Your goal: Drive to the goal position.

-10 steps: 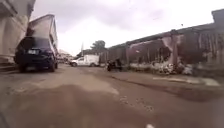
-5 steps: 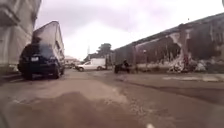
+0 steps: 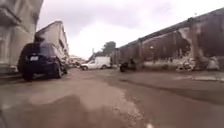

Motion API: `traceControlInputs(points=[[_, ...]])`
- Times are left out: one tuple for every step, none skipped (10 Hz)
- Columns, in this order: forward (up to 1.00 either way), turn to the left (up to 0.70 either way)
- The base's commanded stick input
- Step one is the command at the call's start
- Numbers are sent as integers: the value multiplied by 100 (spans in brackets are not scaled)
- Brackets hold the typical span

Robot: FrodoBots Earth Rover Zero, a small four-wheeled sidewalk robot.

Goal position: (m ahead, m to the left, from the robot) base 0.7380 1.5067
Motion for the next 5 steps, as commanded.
traceControlInputs(points=[[85,0],[85,0],[85,0],[85,0],[85,0]])
